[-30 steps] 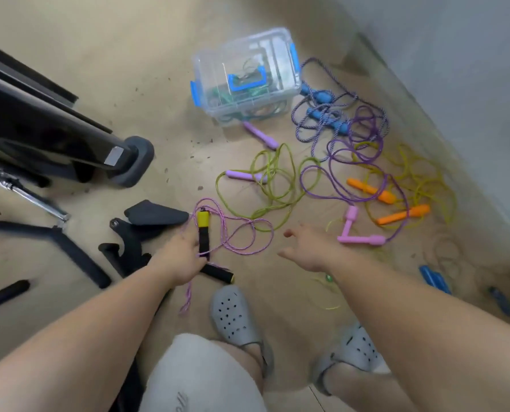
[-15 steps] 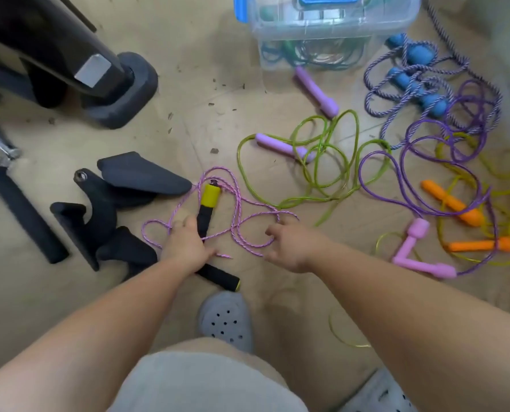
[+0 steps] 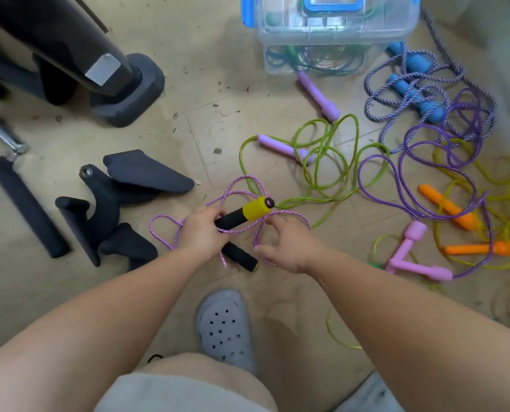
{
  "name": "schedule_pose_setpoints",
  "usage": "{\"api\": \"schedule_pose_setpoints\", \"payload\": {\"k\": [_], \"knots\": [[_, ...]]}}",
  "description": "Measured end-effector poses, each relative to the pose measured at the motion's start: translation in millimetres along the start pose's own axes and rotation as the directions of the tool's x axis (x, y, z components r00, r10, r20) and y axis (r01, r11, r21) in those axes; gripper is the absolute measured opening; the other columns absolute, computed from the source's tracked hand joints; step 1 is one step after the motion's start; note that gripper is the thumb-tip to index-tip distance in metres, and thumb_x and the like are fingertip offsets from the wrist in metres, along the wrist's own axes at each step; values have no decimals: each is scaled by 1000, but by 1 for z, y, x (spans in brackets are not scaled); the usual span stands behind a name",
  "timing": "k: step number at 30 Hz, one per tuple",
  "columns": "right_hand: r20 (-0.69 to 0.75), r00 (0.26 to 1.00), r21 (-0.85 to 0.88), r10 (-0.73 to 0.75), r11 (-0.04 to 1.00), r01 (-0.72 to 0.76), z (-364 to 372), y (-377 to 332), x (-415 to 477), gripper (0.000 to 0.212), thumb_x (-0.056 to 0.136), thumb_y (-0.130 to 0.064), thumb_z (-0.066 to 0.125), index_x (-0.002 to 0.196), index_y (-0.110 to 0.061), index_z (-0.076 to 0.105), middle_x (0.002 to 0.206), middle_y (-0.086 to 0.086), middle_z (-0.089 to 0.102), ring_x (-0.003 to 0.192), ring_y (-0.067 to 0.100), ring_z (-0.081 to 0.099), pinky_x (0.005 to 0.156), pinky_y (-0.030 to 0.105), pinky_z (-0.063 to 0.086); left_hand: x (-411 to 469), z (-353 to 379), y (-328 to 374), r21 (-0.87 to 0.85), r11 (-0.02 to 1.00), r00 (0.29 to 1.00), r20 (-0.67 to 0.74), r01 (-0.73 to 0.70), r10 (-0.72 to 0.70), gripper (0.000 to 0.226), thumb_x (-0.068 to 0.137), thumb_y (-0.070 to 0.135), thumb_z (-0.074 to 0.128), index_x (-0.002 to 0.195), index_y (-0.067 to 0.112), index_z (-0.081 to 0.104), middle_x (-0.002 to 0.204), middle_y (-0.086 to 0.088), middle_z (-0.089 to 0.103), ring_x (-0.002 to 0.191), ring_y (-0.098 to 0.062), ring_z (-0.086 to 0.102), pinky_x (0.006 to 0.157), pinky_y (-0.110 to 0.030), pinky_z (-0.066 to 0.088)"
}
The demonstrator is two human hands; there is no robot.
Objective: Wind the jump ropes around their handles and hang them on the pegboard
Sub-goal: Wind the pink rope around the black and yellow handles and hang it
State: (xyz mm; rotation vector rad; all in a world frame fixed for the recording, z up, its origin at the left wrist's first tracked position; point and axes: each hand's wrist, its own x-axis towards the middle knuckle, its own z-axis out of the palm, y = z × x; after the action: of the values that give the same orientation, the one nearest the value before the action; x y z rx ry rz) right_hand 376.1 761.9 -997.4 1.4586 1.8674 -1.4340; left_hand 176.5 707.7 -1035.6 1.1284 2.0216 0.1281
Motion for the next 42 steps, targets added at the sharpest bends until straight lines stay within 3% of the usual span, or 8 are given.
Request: {"api": "schedule_pose_setpoints", "payload": {"k": [4,10,11,13,18,32,37,42], "knots": [[42,986,745,159,653,-136,-13,0,1,58,79,-59,75,122,-28,53,99,-7,56,85,11,57,80,32,54,0,3,31,-2,973,968,94,-232,232,30,79,12,74,107,23,70,93,6,66,89,-19,60,68,-30,40],[-2,922,974,387,210,-86,-22,20,12,23,98,-33,62,112,-16,54,105,19,65,89,14,43,62,31,43,-4,21,41,-36,889,877,146,-457,457,47,87,31,77,131,19,63,127,6,59,116,-10,51,92,-24,39],[-36,908,978,417,201,-53,-24,26,12,19,98,-31,61,109,-17,55,105,22,68,124,35,48,65,32,45,-5,22,40,-57,915,916,7,-400,401,39,92,33,72,127,18,63,128,5,56,116,-10,49,94,-27,40],[-114,883,974,456,227,8,-26,41,10,15,90,-27,62,99,-17,57,92,16,69,81,32,68,64,33,48,-2,26,34,-84,981,975,-155,-172,158,21,98,32,60,113,17,59,115,0,57,103,-17,50,88,-33,43],[-224,851,945,475,320,70,-28,76,6,7,86,-13,59,83,-18,54,76,7,59,72,26,59,62,39,52,11,45,43,110,967,946,207,229,-247,35,84,48,74,81,18,55,81,0,61,79,-21,59,63,-32,42],[-323,815,922,481,356,155,-88,79,-86,29,77,-15,65,102,-3,59,84,6,60,81,20,59,80,43,60,-28,-33,134,-206,962,953,277,181,-120,10,82,5,51,87,13,52,67,-17,63,60,-31,61,67,-43,57],[-377,776,912,506,347,217,-159,35,-227,12,78,-45,74,82,-45,63,83,-6,61,87,27,64,60,35,50,-131,-128,230,-285,947,942,332,146,-46,4,90,3,46,89,3,50,58,-14,46,50,-22,42,50,-30,39],[-336,810,922,481,342,180,-225,-11,-402,46,77,-45,72,104,-8,63,82,1,56,77,23,57,75,49,60,-274,-217,336,-314,940,927,376,132,-4,11,84,20,52,84,10,47,55,-15,46,50,-22,39,49,-30,33]]}}
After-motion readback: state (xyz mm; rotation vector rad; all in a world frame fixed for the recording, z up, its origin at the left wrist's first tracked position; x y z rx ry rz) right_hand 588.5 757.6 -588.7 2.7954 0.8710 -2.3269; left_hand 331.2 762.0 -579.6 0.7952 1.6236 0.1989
